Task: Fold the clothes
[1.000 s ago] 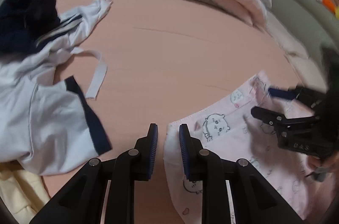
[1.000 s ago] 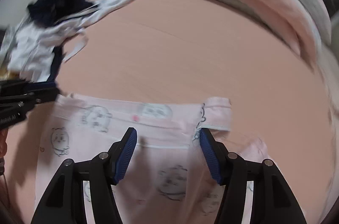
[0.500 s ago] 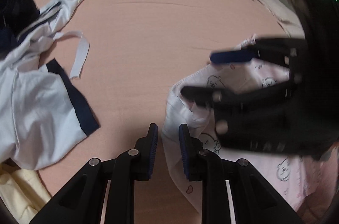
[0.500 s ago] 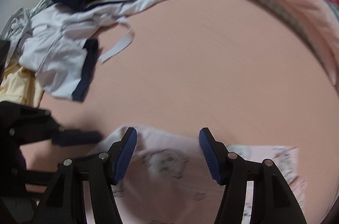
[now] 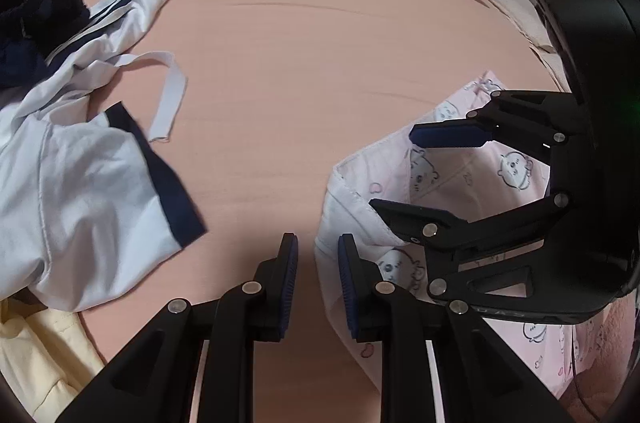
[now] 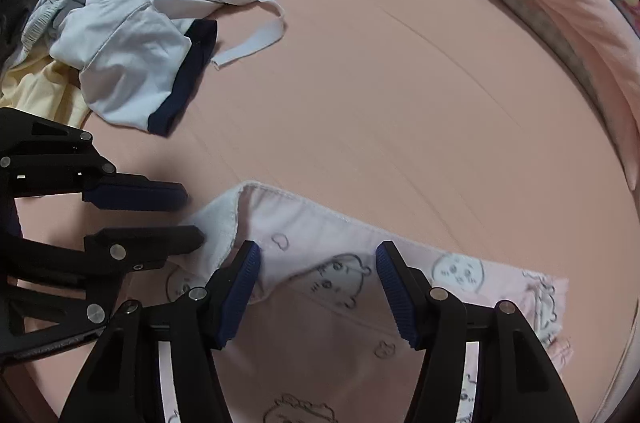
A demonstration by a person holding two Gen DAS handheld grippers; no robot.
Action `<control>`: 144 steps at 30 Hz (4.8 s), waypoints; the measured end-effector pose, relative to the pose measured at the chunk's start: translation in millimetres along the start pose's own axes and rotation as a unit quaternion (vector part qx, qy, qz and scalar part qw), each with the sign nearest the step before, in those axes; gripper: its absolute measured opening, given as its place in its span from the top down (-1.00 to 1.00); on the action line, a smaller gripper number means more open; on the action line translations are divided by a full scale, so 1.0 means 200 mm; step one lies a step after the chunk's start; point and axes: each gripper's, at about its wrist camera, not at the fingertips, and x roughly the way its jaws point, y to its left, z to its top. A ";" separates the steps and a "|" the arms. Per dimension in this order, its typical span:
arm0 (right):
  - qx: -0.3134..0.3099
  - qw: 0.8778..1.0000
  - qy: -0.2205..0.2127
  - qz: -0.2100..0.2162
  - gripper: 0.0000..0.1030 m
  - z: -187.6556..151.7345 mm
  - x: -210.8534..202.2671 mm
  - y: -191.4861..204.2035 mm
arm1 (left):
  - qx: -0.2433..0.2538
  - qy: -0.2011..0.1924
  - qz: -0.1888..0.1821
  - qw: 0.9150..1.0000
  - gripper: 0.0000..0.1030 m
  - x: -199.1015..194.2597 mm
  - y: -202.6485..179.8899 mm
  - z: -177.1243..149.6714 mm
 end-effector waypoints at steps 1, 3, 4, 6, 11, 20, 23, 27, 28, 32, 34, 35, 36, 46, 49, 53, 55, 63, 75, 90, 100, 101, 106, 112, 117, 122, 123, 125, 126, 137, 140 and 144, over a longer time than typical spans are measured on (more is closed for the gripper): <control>0.004 1.000 -0.003 0.009 -0.18 0.00 0.00 0.00 | -0.001 0.000 0.001 1.000 0.64 0.00 0.00 0.00; 0.012 1.000 -0.008 0.028 -0.18 0.01 0.00 0.00 | 0.002 -0.001 0.013 1.000 0.64 -0.01 -0.01 0.00; 0.017 0.999 -0.011 0.037 -0.18 0.01 0.00 0.00 | 0.001 -0.001 0.019 1.000 0.64 -0.01 -0.01 0.01; 0.025 0.998 -0.016 0.055 -0.18 0.02 0.00 0.00 | -0.003 -0.004 0.030 1.000 0.64 -0.03 0.00 0.01; 0.053 0.995 -0.019 0.085 -0.17 0.07 0.02 -0.01 | -0.006 0.001 0.037 0.999 0.64 -0.03 -0.03 0.01; 0.236 0.953 -0.061 0.179 -0.17 0.03 -0.20 -0.38 | -0.034 -0.055 0.150 0.987 0.65 -0.08 -0.10 0.07; 0.255 0.957 -0.086 0.110 -0.17 0.01 -0.31 -0.50 | -0.031 -0.069 0.075 0.994 0.65 -0.13 -0.11 0.03; 0.202 0.975 -0.086 -0.035 -0.16 -0.10 -0.41 -0.55 | -0.001 -0.059 0.002 0.998 0.65 -0.16 -0.03 -0.03; 0.190 0.977 -0.078 -0.053 -0.16 -0.14 -0.41 -0.55 | 0.006 -0.055 -0.005 0.998 0.65 -0.13 -0.01 -0.02; 0.142 0.984 -0.032 -0.106 -0.13 -0.23 -0.30 -0.54 | 0.025 -0.044 -0.004 0.999 0.65 -0.10 -0.09 -0.03; 0.137 0.983 -0.025 -0.119 -0.05 -0.29 -0.27 -0.56 | 0.019 -0.035 -0.004 0.999 0.65 -0.01 -0.08 -0.01; 0.141 0.983 -0.026 -0.116 0.00 -0.31 -0.25 -0.57 | 0.016 -0.031 0.001 0.999 0.65 0.03 -0.06 -0.01; 0.144 0.983 -0.032 -0.106 0.00 -0.31 -0.23 -0.56 | 0.010 -0.029 0.005 1.000 0.66 0.07 -0.05 0.00; 0.204 0.965 -0.043 -0.159 0.12 -0.38 -0.19 -0.78 | -0.050 -0.062 0.032 0.996 0.78 0.02 0.03 -0.02; 0.216 0.958 -0.056 -0.179 0.12 -0.43 -0.27 -0.84 | -0.042 -0.070 0.022 0.996 0.78 0.00 0.01 -0.01; 0.191 0.970 -0.089 -0.117 0.11 -0.36 -0.33 -0.76 | -0.028 -0.066 0.026 0.997 0.78 -0.02 0.00 -0.01; 0.140 0.981 -0.073 -0.112 0.11 -0.31 -0.28 -0.65 | -0.025 -0.063 0.035 0.997 0.78 -0.03 0.01 0.00; 0.136 0.984 -0.035 -0.106 0.11 -0.29 -0.04 -0.65 | -0.022 -0.061 0.032 0.997 0.78 -0.05 0.01 -0.01; 0.115 0.988 -0.074 -0.077 0.89 -0.26 -0.06 -0.63 | -0.029 -0.049 0.040 0.998 0.78 -0.01 0.04 -0.01; 0.165 0.979 -0.118 -0.015 0.89 -0.37 -0.28 -0.71 | -0.033 -0.036 0.005 0.999 0.79 -0.02 0.10 -0.02; 0.158 0.978 -0.134 -0.017 0.89 -0.39 -0.33 -0.72 | -0.048 -0.056 0.001 0.997 0.79 -0.04 0.12 -0.03; 0.166 0.976 -0.138 -0.011 0.90 -0.38 -0.34 -0.74 | -0.044 -0.063 -0.001 0.997 0.79 -0.07 0.13 -0.05; 0.172 0.974 -0.144 -0.020 0.91 -0.31 -0.32 -0.82 | -0.036 -0.076 0.010 0.996 0.45 -0.13 0.13 -0.09; 0.187 0.974 -0.125 -0.020 0.91 -0.29 -0.20 -0.88 | -0.031 -0.093 0.019 0.995 -0.03 -0.17 0.15 -0.11; 0.186 0.974 -0.125 -0.014 0.91 -0.30 -0.16 -0.86 | -0.027 -0.106 0.027 0.994 0.95 -0.19 0.16 -0.12; 0.192 0.975 -0.114 -0.019 0.91 -0.29 -0.10 -0.86 | -0.031 -0.119 0.040 0.992 0.95 -0.22 0.20 -0.15; 0.194 0.975 -0.110 -0.022 0.91 -0.29 -0.08 -0.86 | -0.033 -0.112 0.047 0.992 0.95 -0.20 0.21 -0.16; 0.197 0.975 -0.101 -0.027 0.91 -0.28 -0.05 -0.86 | -0.034 -0.098 0.056 0.993 0.90 -0.12 0.21 -0.15; 0.199 0.975 -0.096 -0.029 0.91 -0.28 -0.03 -0.86 | -0.033 -0.094 0.062 0.993 0.90 -0.09 0.19 -0.15; 0.298 0.943 -0.149 -0.011 0.55 -0.41 -0.47 -0.97 | -0.001 -0.148 0.091 0.985 -0.15 -0.39 0.03 -0.13; 0.340 0.929 -0.139 -0.048 0.44 -0.66 -0.68 -1.02 | 0.061 -0.163 0.049 0.984 -0.14 -0.43 -0.19 -0.18; 0.354 0.923 -0.103 -0.112 0.38 -1.07 -0.82 -1.08 | 0.116 -0.134 0.014 0.984 0.20 -0.37 -0.49 -0.28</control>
